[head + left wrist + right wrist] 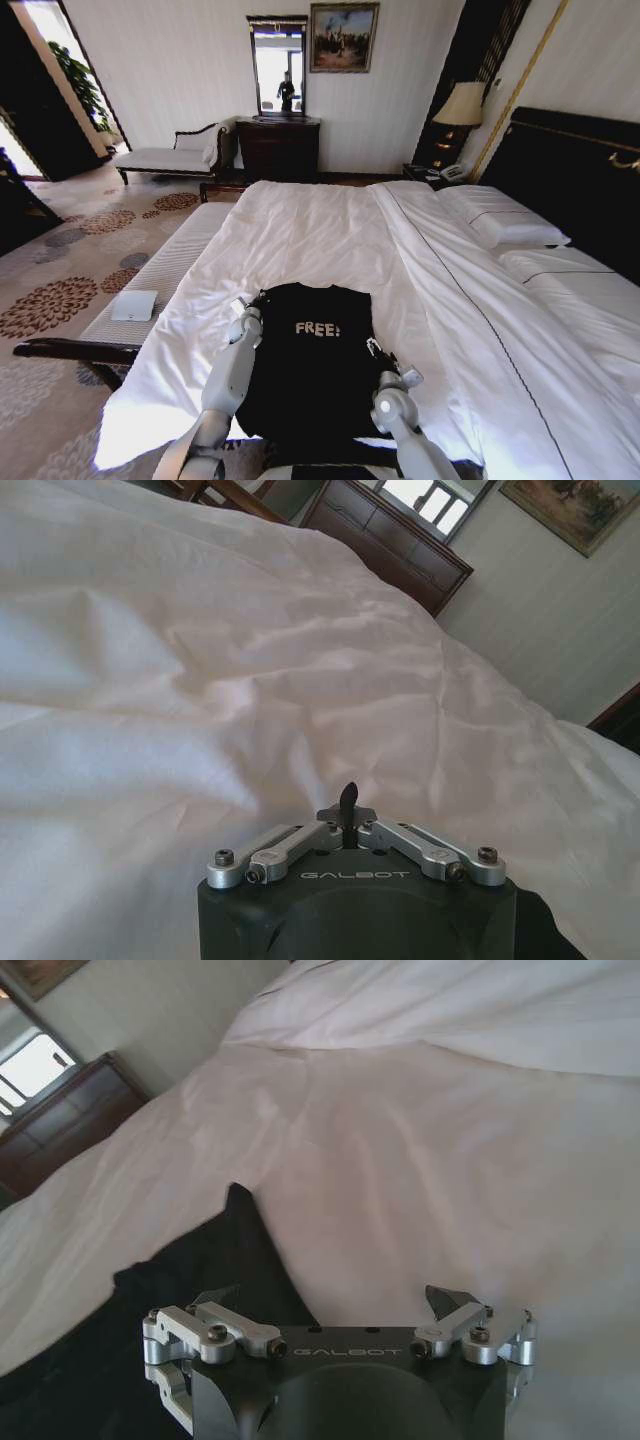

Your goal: Fold the clothes on the bed.

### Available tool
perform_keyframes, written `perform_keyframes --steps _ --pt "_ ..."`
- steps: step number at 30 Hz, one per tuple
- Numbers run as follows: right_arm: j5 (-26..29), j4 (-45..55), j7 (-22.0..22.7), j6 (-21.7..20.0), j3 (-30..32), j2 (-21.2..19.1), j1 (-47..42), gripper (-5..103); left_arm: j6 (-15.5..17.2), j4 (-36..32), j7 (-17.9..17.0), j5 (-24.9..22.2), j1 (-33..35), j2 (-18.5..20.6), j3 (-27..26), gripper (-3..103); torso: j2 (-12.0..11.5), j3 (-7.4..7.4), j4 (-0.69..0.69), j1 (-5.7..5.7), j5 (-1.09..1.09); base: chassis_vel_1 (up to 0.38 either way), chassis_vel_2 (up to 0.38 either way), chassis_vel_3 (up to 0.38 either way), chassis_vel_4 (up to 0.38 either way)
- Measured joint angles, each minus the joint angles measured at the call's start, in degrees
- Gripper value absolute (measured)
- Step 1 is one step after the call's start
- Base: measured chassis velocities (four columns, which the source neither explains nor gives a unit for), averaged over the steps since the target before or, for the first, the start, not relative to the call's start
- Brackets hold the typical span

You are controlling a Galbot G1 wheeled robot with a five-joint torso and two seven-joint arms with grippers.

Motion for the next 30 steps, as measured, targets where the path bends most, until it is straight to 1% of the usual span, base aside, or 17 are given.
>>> perform_keyframes --steps 1,2,4,6,7,9,10,11,12,13,15,17,19,23,26,29,30 --pt "1.5 -0.8 -2.0 -0.4 -0.7 -1.8 2.0 100 0.1 -0.7 -0.1 -0.2 0.2 0.3 -0.1 1 0.0 0.0 -0.01 0.0 0.01 0.0 0.0 0.0 0.0" --pt "1.5 -0.8 -2.0 -0.4 -0.7 -1.8 2.0 100 0.1 -0.7 -0.1 -0.2 0.2 0.3 -0.1 1 0.0 0.0 -0.01 0.0 0.01 0.0 0.0 0.0 0.0" --pt "5.1 -3.6 -8.1 -0.7 -3.3 -6.3 6.9 100 0.2 -2.3 -0.2 -0.7 0.8 0.9 -0.1 1 0.0 0.0 0.03 0.0 -0.01 0.0 0.0 0.0 0.0" --pt "7.9 -6.9 -13.3 -0.8 -6.3 -9.7 10.3 100 0.3 -3.3 -0.4 -0.8 1.4 1.2 -0.2 1 0.0 0.0 0.04 0.01 -0.01 0.0 0.0 0.0 0.0" --pt "7.9 -6.9 -13.3 -0.8 -6.3 -9.7 10.3 100 0.3 -3.3 -0.4 -0.8 1.4 1.2 -0.2 1 0.0 0.0 0.04 0.01 -0.01 0.0 0.0 0.0 0.0" --pt "11.1 -11.1 -19.0 -0.8 -10.0 -11.9 13.9 100 0.3 -4.4 -0.6 -0.8 2.4 1.4 -0.2 1 0.0 0.0 0.0 0.0 0.0 0.0 0.0 0.0 0.0" --pt "11.1 -11.1 -19.0 -0.8 -10.0 -11.9 13.9 100 0.3 -4.4 -0.6 -0.8 2.4 1.4 -0.2 1 0.0 0.0 0.0 0.0 0.0 0.0 0.0 0.0 0.0" --pt "12.5 -13.0 -21.1 -0.7 -11.4 -12.2 15.5 100 0.3 -4.7 -0.7 -0.7 2.8 1.5 -0.2 1 0.0 0.0 0.0 0.0 0.0 0.0 0.0 0.0 0.0" --pt "12.8 -13.5 -21.6 -0.7 -11.7 -12.2 15.8 100 0.3 -4.8 -0.7 -0.7 2.9 1.5 -0.2 1 0.0 0.0 0.0 0.01 0.0 0.0 0.0 0.0 0.0" --pt "13.6 -16.5 -23.6 -0.5 -13.0 -11.7 18.0 100 0.3 -5.1 -0.7 -0.3 3.4 1.6 -0.1 1 0.0 0.0 0.01 0.0 0.0 0.0 0.0 0.0 0.0" --pt "13.1 -19.0 -24.2 0.4 -13.5 -10.7 19.5 100 0.3 -5.4 -0.8 -0.1 3.8 1.6 -0.1 1 0.0 0.0 0.0 0.0 0.0 0.0 0.0 0.0 0.0" --pt "11.3 -23.1 -24.8 2.4 -13.7 -9.2 21.7 100 0.3 -5.9 -0.8 0.0 4.3 1.7 -0.1 1 0.0 0.0 0.04 0.0 0.0 0.0 0.0 0.0 0.0" --pt "9.6 -26.0 -24.7 4.1 -13.4 -8.4 23.1 100 0.2 -6.5 -0.9 0.1 5.0 1.7 -0.2 1 0.0 0.0 0.04 0.01 0.0 0.0 0.0 0.0 0.0" --pt "8.2 -28.6 -23.8 4.6 -12.3 -8.3 23.9 100 0.2 -7.1 -1.1 0.1 5.7 1.8 -0.3 1 0.0 0.0 -0.01 0.0 -0.01 0.0 0.0 0.0 0.0" --pt "7.7 -29.9 -23.7 4.7 -11.5 -8.3 24.3 100 0.2 -7.4 -1.2 0.2 6.1 1.9 -0.4 1 0.0 0.0 0.0 0.0 0.0 0.0 0.0 0.0 0.0" --pt "8.0 -31.3 -25.1 4.6 -11.2 -8.6 24.8 100 0.2 -7.9 -1.5 0.2 6.3 1.9 -0.4 1 0.0 0.0 -0.01 -0.01 -0.01 0.0 0.0 0.0 0.0" --pt "8.4 -32.0 -26.3 4.6 -11.2 -8.5 25.2 103 0.2 -8.0 -1.6 0.3 6.3 1.9 -0.4 1 0.0 0.0 -0.01 -0.01 -0.01 0.0 0.0 0.0 0.0"
